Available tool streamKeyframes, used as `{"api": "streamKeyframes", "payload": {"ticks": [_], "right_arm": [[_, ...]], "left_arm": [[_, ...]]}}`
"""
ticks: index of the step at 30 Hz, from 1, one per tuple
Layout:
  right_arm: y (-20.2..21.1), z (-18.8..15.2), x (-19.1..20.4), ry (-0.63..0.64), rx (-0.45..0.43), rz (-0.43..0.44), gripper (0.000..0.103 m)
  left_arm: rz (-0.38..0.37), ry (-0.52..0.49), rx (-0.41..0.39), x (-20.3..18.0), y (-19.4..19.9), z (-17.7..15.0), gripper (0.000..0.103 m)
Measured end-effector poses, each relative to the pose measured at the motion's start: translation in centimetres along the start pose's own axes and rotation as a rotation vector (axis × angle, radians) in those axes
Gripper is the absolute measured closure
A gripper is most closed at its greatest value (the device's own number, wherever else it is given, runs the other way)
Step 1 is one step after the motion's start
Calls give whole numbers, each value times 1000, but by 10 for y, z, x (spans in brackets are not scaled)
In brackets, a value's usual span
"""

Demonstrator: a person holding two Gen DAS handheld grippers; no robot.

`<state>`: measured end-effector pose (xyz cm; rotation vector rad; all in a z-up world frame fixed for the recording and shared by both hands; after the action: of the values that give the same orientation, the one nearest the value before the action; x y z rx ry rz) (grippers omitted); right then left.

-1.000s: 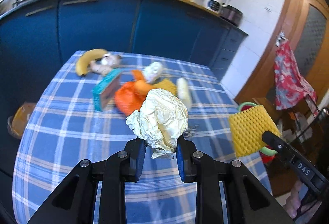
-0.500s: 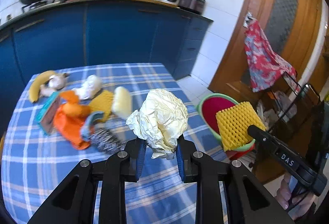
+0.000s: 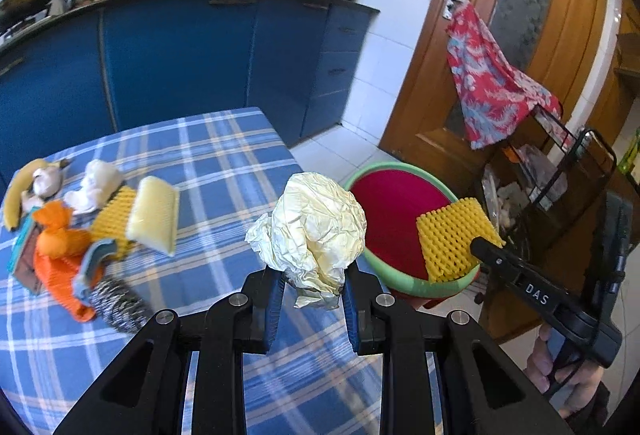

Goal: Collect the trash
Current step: 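Carry the cream paper and yellow mesh sleeve with both tools to the bucket, then open the right tool to drop the mesh sleeve while the left tool drops the paper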

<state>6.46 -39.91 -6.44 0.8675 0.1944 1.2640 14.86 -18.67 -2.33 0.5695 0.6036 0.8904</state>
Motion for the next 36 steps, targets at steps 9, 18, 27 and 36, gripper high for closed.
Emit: {"api": "streamKeyframes", "payload": {"ticks": [9,18,27,36], "right_arm": [[-30,7,-38,-52,33,-56,87],[-38,11,-65,-87,27,-63,70],[-29,14,-85,-121,-4,-62,69],[-25,12,-97,-150,-13,-67,69]], "left_arm": [[-18,-34,59,-23,-42,8,77],[-36,-84,118,-51,-82,12,77],[-65,-130,178,-79,-118,7,76],[-93,-149,215,-95,-142,4,52]]}}
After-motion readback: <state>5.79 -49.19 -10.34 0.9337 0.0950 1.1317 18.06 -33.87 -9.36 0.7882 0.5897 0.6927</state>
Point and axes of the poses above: each gripper's, at about its wrist camera, not at the fingertips, and y roughly against the way its jaws point, x to its left, z to its top, the point moved 3 cm from there along -y, roughly the way its jaws point, and after that the axes turned 4 degrees about -z, right-handed, at the moved point
